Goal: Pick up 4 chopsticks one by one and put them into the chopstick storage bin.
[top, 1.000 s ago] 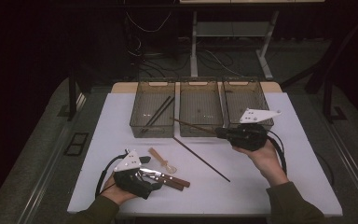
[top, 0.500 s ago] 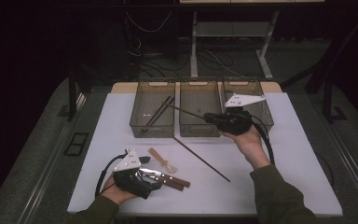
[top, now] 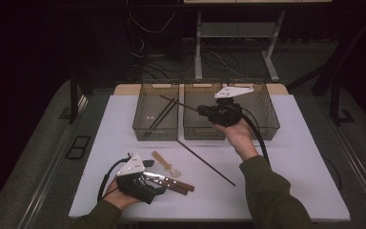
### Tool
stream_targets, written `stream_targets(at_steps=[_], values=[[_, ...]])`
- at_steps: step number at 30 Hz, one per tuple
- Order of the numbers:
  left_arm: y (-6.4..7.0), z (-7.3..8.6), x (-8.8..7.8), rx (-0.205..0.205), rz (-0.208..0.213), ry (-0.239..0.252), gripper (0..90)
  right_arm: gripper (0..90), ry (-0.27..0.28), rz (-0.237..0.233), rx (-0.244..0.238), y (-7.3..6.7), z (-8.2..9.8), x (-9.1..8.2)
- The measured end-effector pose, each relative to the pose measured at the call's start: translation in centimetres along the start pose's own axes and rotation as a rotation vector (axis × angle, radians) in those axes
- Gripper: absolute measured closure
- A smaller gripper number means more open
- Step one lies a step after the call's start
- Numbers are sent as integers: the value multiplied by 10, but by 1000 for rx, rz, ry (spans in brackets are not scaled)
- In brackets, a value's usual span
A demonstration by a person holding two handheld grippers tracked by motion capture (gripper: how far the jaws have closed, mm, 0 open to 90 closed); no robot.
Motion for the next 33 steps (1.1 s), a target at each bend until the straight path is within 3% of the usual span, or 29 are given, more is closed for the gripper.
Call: stream_targets(at_steps=[13,20,33], values=[[0,-1,2,1,-1,8,0,858,0,53,10,6,-5,43],[0,-2,2,8,0,4,0,857,-46,79,16,4,3,68],[0,-2,1,7,12,8,0,857,-131,78,-14,-5,12,115]])
Point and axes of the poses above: each handheld gripper's, and its own axes: x roughly forward along the jaws, z roughly out of its underside, y roughly to its right, the point moved 10 cm from there along x, roughly forward along the jaws, and after that the axes turned 12 degrees about y, right-handed, at the moved point
